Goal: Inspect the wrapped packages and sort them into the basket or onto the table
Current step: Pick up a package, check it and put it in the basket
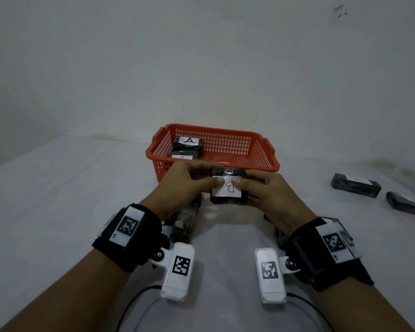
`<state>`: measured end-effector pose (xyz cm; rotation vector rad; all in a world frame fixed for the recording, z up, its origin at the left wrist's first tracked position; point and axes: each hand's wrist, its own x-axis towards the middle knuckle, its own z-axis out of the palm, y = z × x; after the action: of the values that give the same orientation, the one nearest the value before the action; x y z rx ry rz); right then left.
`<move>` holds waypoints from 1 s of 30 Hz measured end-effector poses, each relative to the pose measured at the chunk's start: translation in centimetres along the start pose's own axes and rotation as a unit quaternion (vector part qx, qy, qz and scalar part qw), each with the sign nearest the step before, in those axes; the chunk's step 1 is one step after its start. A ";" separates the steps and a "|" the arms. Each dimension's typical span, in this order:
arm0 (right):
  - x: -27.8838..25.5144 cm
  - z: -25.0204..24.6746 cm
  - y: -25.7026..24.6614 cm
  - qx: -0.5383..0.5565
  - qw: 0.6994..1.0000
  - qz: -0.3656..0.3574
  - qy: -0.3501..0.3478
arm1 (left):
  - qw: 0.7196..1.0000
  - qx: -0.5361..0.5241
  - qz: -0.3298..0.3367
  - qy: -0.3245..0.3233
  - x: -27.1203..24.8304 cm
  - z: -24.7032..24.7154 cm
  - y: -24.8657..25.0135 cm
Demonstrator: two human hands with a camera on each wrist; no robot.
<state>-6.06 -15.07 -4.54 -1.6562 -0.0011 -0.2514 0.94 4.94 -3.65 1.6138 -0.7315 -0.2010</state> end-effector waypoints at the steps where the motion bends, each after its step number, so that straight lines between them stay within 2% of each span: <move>1: 0.0 0.1 0.0 0.003 1.000 0.003 -0.002 | 1.000 0.004 0.003 0.000 0.0 0.0 0.0; 6: -0.1 0.1 0.1 -0.008 1.000 -0.012 0.014 | 1.000 -0.011 -0.005 -0.026 -0.2 0.2 0.2; 10: 0.0 0.1 0.0 0.005 1.000 -0.003 0.000 | 1.000 -0.004 0.001 -0.007 -0.1 -0.1 0.1; 12: 0.0 0.1 0.0 0.000 1.000 0.011 -0.019 | 1.000 -0.026 -0.007 0.005 0.1 -0.3 0.0; 15: -0.2 0.0 0.0 -0.025 1.000 -0.009 -0.007 | 0.996 -0.080 -0.031 -0.007 0.2 -0.5 0.1; 18: -0.4 -0.2 -0.1 -0.050 0.998 -0.029 -0.001 | 0.999 -0.040 -0.017 -0.026 0.1 -0.8 0.2; 21: -0.4 -0.2 -0.4 -0.058 0.998 -0.034 -0.016 | 1.000 -0.002 -0.004 -0.013 0.1 -1.0 0.2; 30: -0.3 0.3 -0.7 0.139 0.989 0.038 -0.039 | 0.997 -0.078 0.010 -0.010 0.1 -0.4 0.0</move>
<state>-6.45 -14.70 -3.97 -1.3842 -0.0314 -0.1225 1.28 5.23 -3.55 1.4578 -0.7305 -0.2536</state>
